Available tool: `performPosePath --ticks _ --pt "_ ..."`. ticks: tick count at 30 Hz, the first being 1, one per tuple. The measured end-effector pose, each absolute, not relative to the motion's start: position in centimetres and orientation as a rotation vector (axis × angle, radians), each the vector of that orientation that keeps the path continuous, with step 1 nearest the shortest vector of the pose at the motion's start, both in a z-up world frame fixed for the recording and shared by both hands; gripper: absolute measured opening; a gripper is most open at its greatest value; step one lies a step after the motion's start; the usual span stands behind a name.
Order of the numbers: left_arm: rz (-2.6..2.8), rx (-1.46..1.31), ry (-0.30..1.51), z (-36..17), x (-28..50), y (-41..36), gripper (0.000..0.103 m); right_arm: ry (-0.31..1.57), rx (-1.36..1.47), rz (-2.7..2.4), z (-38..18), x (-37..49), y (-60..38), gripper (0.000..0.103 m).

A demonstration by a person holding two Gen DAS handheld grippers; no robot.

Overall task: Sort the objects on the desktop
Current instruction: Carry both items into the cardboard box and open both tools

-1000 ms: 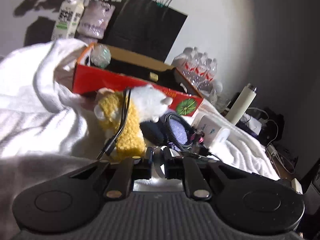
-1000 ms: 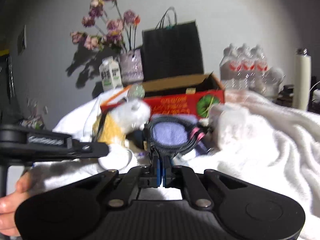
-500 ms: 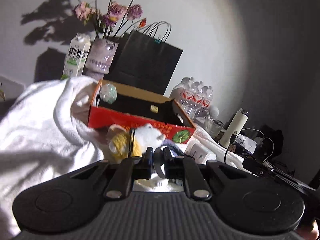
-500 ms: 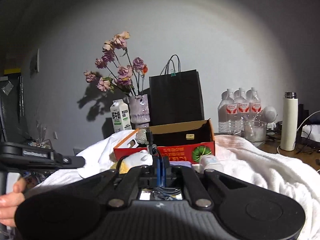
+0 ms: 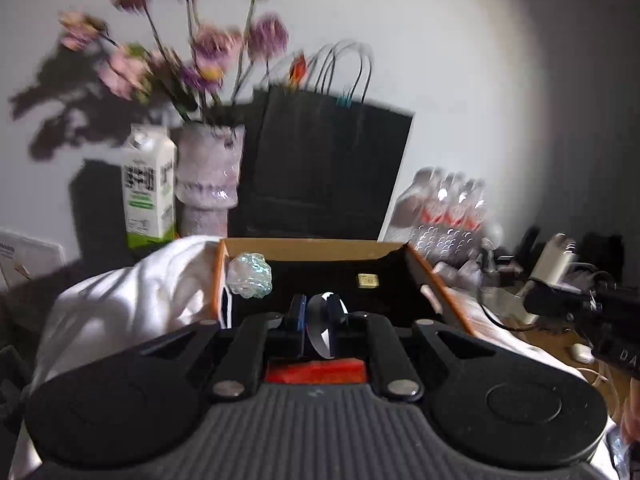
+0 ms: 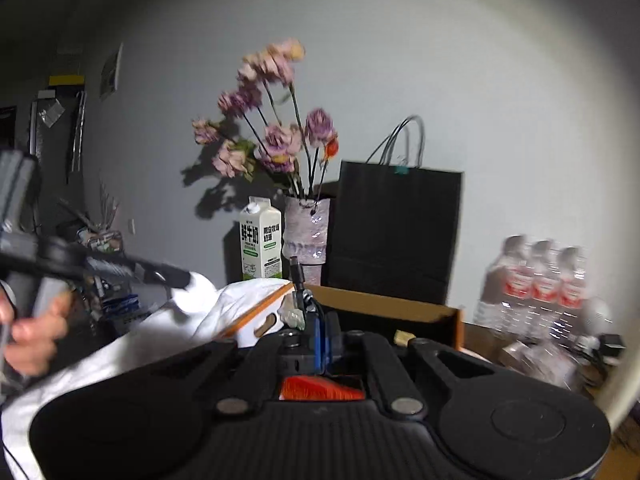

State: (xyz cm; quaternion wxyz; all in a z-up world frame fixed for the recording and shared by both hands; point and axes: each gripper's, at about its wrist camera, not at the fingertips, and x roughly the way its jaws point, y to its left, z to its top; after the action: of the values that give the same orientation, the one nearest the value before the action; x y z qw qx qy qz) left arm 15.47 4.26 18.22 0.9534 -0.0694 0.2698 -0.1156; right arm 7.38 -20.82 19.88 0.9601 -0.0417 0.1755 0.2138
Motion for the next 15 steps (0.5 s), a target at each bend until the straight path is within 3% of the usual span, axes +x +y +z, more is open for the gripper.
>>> performPosePath --ticks 8,14,15 --pt "-0.263 -0.299 0.684 11.4 31.2 3.6 0.011 0.745 -0.032 0.454 14.2 29.3 -17.0 0.001" --pt "-0.242 -0.269 0.793 7.3 37.8 2.9 0.012 0.918 0.078 0.46 8.7 37.7 -17.8 0.001" --pt "-0.219 -0.272 0.797 7.0 38.2 3.0 0.018 0.925 0.065 0.438 8.1 38.4 -17.8 0.003"
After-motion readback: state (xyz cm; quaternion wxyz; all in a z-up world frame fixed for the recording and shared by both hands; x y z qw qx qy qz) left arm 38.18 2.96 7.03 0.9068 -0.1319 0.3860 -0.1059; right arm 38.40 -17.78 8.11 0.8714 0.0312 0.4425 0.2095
